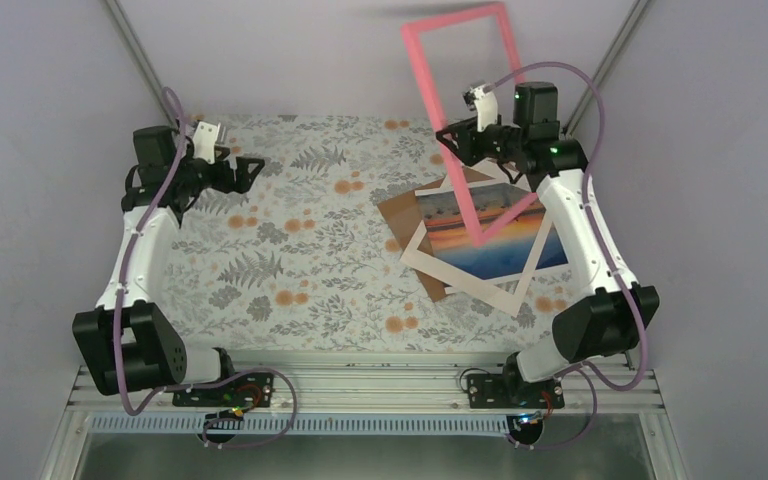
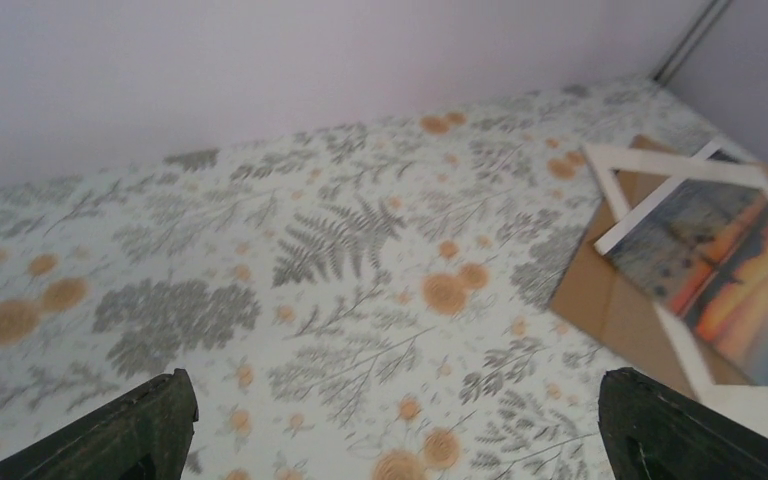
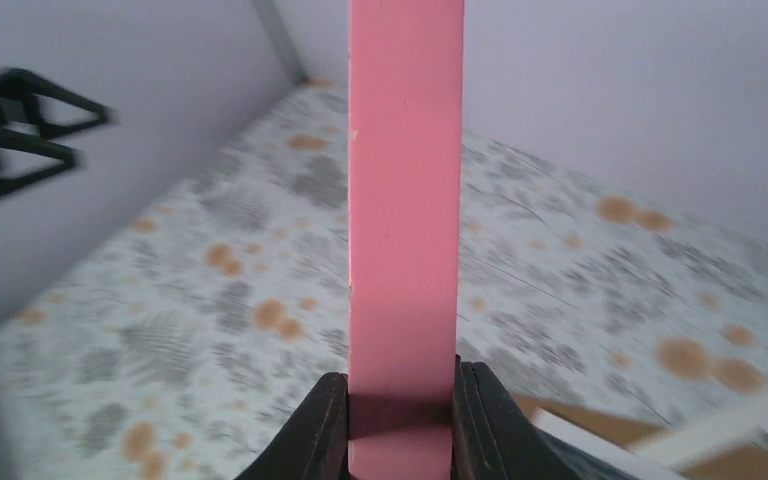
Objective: Put the photo into the frame
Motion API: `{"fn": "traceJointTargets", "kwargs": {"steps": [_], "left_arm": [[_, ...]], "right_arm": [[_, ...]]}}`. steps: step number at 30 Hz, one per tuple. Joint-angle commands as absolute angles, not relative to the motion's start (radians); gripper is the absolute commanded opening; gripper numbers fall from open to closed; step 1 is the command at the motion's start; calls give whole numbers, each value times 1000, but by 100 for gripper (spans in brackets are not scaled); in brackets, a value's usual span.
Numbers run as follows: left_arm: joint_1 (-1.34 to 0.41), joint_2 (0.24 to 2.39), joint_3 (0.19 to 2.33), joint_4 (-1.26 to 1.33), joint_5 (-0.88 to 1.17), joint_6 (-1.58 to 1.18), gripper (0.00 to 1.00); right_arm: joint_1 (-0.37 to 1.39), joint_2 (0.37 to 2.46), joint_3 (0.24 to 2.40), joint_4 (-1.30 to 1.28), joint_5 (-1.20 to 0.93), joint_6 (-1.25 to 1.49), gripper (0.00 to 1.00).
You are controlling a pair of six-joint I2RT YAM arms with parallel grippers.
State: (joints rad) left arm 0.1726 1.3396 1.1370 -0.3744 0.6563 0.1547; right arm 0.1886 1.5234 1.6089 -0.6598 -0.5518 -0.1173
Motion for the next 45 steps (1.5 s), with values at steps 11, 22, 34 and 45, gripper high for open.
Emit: {"fn": "traceJointTargets", "kwargs": {"steps": [11, 22, 34, 45], "left_arm": [[71, 1392, 1121, 20, 911, -183, 100], [-135, 1538, 1087, 394, 907, -447, 100], [-256, 1823, 1273, 588, 818, -623, 100], [-332, 2055, 1446, 798, 789, -778, 98]], "right_arm": [[229, 1514, 1663, -96, -1475, 439, 3], [252, 1415, 1543, 110, -1521, 656, 4], [252, 1409, 1543, 150, -1504, 724, 3], [251, 1413, 1542, 170, -1505, 743, 3]]}}
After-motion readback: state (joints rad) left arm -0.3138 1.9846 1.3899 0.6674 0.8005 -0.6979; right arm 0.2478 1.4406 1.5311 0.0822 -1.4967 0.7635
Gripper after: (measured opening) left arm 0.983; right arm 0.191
